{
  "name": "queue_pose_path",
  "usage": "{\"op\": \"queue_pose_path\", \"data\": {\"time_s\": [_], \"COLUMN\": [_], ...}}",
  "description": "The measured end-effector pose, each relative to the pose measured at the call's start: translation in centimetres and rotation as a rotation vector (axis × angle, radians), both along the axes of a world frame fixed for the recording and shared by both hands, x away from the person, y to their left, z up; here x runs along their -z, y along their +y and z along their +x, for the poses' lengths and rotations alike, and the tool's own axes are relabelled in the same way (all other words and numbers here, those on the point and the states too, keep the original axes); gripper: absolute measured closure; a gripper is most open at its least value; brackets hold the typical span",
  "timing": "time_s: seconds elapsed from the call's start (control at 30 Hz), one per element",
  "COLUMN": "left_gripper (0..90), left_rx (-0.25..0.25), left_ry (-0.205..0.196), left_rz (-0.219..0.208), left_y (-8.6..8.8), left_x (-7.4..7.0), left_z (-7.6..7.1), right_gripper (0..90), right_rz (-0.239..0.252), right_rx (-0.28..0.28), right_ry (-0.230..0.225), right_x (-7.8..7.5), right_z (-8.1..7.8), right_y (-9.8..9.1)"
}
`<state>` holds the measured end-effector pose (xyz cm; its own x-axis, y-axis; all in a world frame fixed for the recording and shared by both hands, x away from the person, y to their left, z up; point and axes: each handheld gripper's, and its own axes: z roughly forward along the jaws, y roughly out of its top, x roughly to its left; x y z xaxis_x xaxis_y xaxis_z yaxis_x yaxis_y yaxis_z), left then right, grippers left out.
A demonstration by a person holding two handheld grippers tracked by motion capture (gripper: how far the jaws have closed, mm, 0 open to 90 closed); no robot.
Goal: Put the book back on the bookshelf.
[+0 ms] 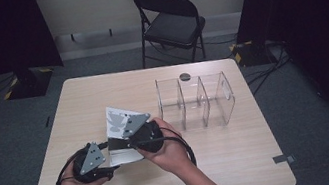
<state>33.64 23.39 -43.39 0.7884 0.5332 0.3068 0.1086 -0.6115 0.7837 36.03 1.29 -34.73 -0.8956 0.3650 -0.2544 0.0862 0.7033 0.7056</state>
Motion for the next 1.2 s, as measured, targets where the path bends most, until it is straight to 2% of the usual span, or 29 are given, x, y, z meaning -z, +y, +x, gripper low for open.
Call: {"op": "queue_pose_path", "data": {"time_s": [0.07,0.17,0.33,0.43,0.47,0.57,0.67,0.8,0.83,1.03,1.1,1.13,1.2], "left_gripper": [32.3,34.2,38.7,40.5,41.5,45.0,47.9,50.3,50.4,51.2,52.2,52.4,52.7], "left_rx": [-0.004,-0.014,-0.021,-0.026,-0.026,-0.022,-0.012,-0.014,-0.017,-0.014,-0.015,-0.013,-0.019], "left_ry": [0.013,0.022,0.006,0.001,0.007,-0.009,-0.005,-0.012,-0.01,0.028,0.051,0.055,0.059], "left_rz": [-0.003,0.037,0.081,0.066,0.056,0.037,0.056,0.077,0.062,0.055,0.045,0.053,0.042], "left_y": [0.0,0.0,0.0,0.1,0.2,0.7,0.9,1.0,0.9,1.0,1.0,1.1,1.1], "left_x": [-0.3,-0.6,-0.6,-0.7,-0.9,-2.1,-2.6,-2.5,-2.5,-3.5,-3.7,-3.8,-3.8], "left_z": [0.1,0.1,-0.2,-0.4,-0.6,-1.3,-1.5,-1.6,-1.6,-2.1,-2.1,-2.1,-2.0], "right_gripper": [81.2,81.2,81.1,81.2,81.3,81.7,82.0,82.0,82.0,82.9,82.8,82.5,81.8], "right_rz": [0.0,0.003,-0.01,-0.009,-0.017,-0.009,-0.011,-0.02,-0.023,-0.035,-0.034,-0.031,-0.033], "right_rx": [-0.01,-0.005,-0.022,-0.031,-0.042,-0.058,-0.07,-0.078,-0.083,-0.097,-0.11,-0.117,-0.132], "right_ry": [0.004,0.009,0.01,0.008,0.01,0.014,0.023,0.021,0.018,0.025,0.038,0.037,0.058], "right_x": [0.0,-0.1,0.0,-0.1,-0.4,-0.9,-1.6,-1.7,-1.7,-2.6,-3.0,-3.1,-3.1], "right_z": [0.1,0.1,0.0,0.0,-0.2,-0.4,-0.3,-0.1,-0.2,-0.3,-0.1,0.0,0.3], "right_y": [0.0,0.1,0.5,0.6,0.8,0.9,1.0,1.4,1.4,1.5,1.5,1.5,1.7]}}
